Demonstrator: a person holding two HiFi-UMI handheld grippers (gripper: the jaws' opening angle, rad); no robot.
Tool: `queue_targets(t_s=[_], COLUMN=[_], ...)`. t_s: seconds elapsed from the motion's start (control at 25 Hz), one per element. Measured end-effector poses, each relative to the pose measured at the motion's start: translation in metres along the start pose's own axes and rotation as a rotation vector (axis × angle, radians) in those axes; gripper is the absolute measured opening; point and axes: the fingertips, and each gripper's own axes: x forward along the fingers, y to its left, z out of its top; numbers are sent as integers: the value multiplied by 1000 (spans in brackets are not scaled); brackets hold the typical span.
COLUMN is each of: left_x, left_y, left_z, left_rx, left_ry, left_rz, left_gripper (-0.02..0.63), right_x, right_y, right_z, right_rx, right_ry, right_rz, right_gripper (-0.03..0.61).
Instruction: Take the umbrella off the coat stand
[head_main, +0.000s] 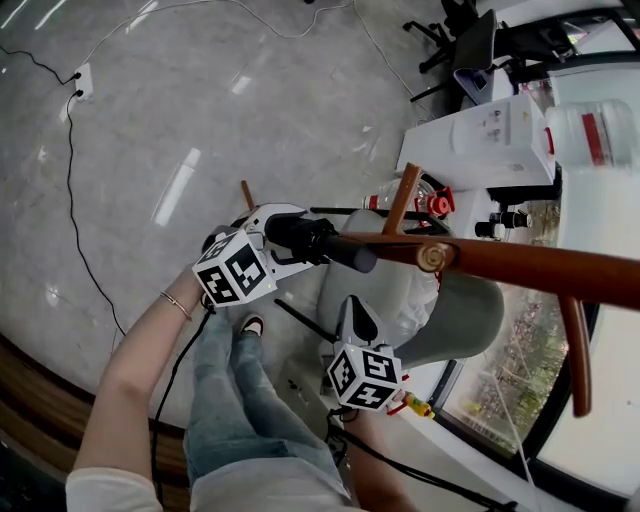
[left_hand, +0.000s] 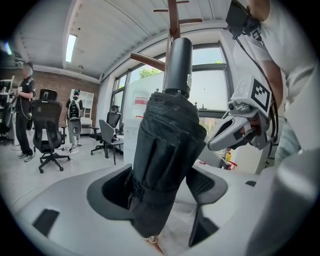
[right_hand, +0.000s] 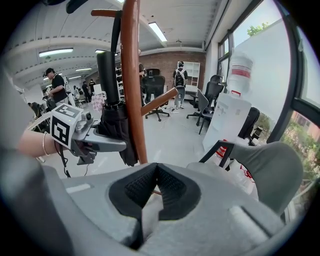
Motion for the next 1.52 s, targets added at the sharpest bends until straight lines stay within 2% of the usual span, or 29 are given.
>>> queue_targets(t_s=[0.36,0.92,1.52], left_x=[4,-4,-19], left_y=[2,1,-10], left_z=[-6,-8,10], left_rx=[43,68,38], left_ry=[37,65,56], left_rz=[9,83,115], left_gripper=[305,250,249], right_x=[1,-6,-16], right_y=[-1,-7,-10], right_z=[-2,0,15], right_rx=[3,-3,10], right_ry=[2,-19,-56], right_rz=[-3,-8,-15], right_gripper=[5,5,5])
